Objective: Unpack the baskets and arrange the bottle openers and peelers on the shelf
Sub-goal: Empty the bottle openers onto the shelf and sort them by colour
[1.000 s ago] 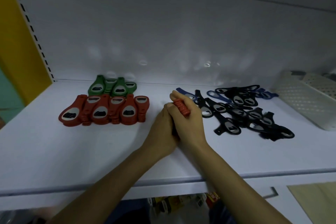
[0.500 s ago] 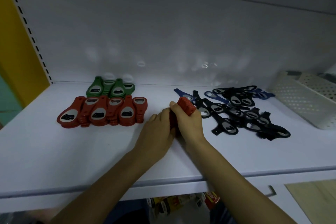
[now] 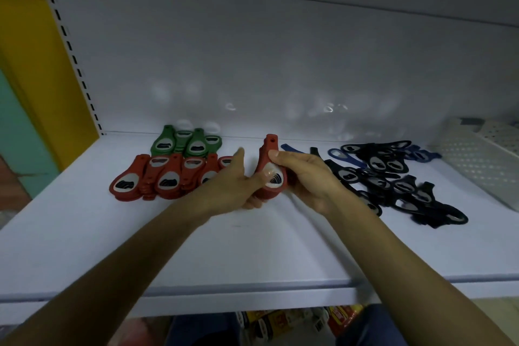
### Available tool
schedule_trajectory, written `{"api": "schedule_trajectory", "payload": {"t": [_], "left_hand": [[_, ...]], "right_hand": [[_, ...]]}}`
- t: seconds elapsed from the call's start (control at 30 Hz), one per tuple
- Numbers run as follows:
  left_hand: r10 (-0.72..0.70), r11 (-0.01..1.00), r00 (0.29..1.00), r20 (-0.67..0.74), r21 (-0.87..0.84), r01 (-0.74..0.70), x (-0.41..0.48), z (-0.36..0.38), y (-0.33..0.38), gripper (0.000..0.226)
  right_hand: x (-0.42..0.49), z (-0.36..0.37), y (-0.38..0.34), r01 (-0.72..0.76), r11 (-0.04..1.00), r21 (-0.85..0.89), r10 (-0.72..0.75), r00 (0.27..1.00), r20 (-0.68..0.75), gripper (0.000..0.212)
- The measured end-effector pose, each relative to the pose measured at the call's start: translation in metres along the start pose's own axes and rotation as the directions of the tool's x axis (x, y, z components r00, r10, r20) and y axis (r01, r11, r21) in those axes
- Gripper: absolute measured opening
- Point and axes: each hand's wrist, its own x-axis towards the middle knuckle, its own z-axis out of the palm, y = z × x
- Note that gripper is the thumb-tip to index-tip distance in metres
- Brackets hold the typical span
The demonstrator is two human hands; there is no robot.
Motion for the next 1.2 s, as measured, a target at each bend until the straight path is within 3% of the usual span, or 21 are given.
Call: {"api": "schedule_trajectory", "payload": {"t": [0.03, 0.1, 0.17, 0.23, 0.27, 0.4, 0.5, 0.57, 0.63, 0.93, 1.2], "left_hand": [[-0.012, 1.000, 1.000, 0.002, 0.023, 0.012, 0.001, -0.006, 0.001, 0.085], [0.013, 1.000, 0.995, -0.095, 0.023, -0.011, 0.002, -0.021, -0.001, 0.063], [0.167, 0.974, 0.955, -0.245, 0.194, -0.120, 0.001, -0.036, -0.006, 0.033], [0.406, 0.753, 0.877, -0.258, 0.638, -0.161, 0.004, -0.051, -0.010, 0.030], [0.470, 0.626, 0.858, -0.207, 0.763, -0.159, 0.007, -0.056, -0.011, 0.030], [0.377, 0.338, 0.926, 0.039, 0.925, -0.176, 0.023, -0.060, -0.016, 0.032], [0.362, 0.168, 0.927, 0.096, 0.972, -0.166, 0.032, -0.060, -0.021, 0.034], [0.371, 0.132, 0.924, 0.094, 0.979, -0.153, 0.033, -0.062, -0.023, 0.035], [0.378, 0.118, 0.921, 0.096, 0.981, -0.151, 0.035, -0.061, -0.025, 0.036], [0.378, 0.189, 0.921, 0.098, 0.965, -0.180, 0.036, -0.063, -0.027, 0.034], [0.371, 0.182, 0.922, 0.108, 0.966, -0.186, 0.037, -0.062, -0.023, 0.034]], "right_hand": [[0.003, 0.001, 0.000, -0.043, 0.998, 0.044, 0.044, 0.999, -0.014, 0.017], [0.012, 0.002, 0.001, -0.112, 0.989, 0.101, 0.119, 0.990, -0.070, 0.014], [0.020, 0.006, 0.003, -0.155, 0.984, 0.089, 0.166, 0.976, -0.140, 0.027], [0.031, 0.010, 0.005, -0.191, 0.981, -0.024, 0.182, 0.963, -0.201, 0.035], [0.036, 0.014, 0.006, -0.210, 0.974, -0.088, 0.187, 0.958, -0.216, 0.034], [0.053, 0.031, 0.009, -0.240, 0.939, -0.245, 0.177, 0.951, -0.254, 0.042], [0.060, 0.037, 0.010, -0.219, 0.831, -0.510, 0.077, 0.956, -0.284, 0.036], [0.061, 0.041, 0.012, -0.182, 0.717, -0.673, -0.001, 0.965, -0.262, 0.042], [0.061, 0.042, 0.015, -0.169, 0.674, -0.719, -0.025, 0.968, -0.251, 0.047], [0.053, 0.038, 0.011, -0.191, 0.747, -0.637, 0.026, 0.965, -0.259, 0.034], [0.046, 0.040, 0.014, -0.187, 0.692, -0.697, 0.001, 0.966, -0.258, 0.033]]}}
